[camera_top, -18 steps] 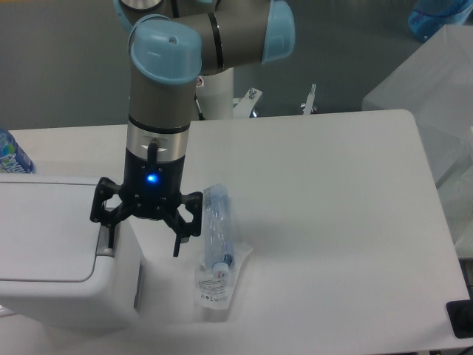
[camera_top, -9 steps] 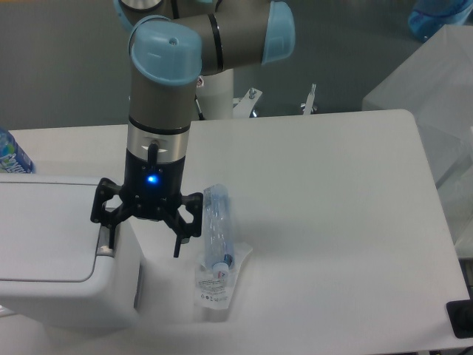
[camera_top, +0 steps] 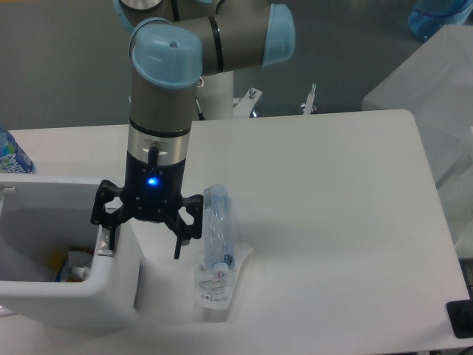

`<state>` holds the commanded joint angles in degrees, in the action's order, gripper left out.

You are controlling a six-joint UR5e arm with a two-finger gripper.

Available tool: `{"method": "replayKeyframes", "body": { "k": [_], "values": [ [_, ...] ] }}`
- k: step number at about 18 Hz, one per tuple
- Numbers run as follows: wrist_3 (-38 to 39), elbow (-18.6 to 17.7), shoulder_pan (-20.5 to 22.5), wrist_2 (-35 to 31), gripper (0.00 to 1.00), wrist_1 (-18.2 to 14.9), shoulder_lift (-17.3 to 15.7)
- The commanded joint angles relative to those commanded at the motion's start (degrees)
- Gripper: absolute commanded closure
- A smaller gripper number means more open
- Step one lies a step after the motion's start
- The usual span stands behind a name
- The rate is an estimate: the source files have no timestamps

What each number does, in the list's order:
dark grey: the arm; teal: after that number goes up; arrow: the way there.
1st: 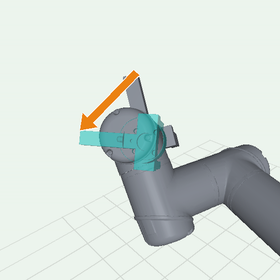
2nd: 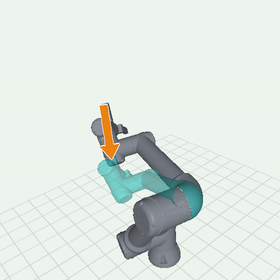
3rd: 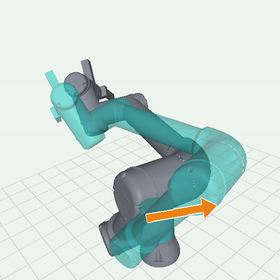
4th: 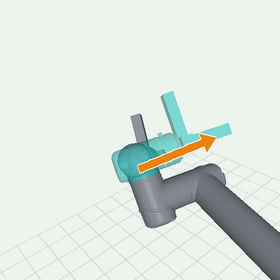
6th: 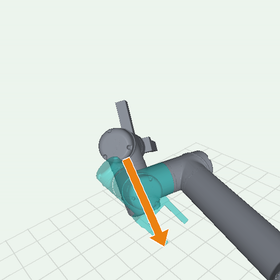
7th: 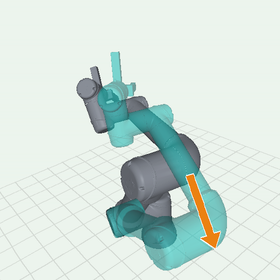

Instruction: Open the trash can

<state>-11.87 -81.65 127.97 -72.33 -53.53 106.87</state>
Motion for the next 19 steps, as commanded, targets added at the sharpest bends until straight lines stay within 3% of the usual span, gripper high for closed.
{"method": "replayKeyframes", "body": {
  "k": [4, 9, 12, 14, 16, 19],
  "values": [
    [-0.70, 1.49, 0.09, 0.00, 0.00, 0.09, -0.52],
    [-9.03, 7.55, 1.05, -0.96, 0.00, -0.70, -0.53],
    [-20.18, 7.56, 2.11, -9.37, 0.00, -1.75, -0.70],
    [-26.95, 7.73, 2.98, -13.17, 0.00, -4.38, -0.97],
    [-32.41, 7.91, 4.83, -13.54, 0.00, -5.36, -1.14],
    [-33.48, 7.82, 6.33, -13.62, 0.00, -5.36, -1.14]
  ]
}}
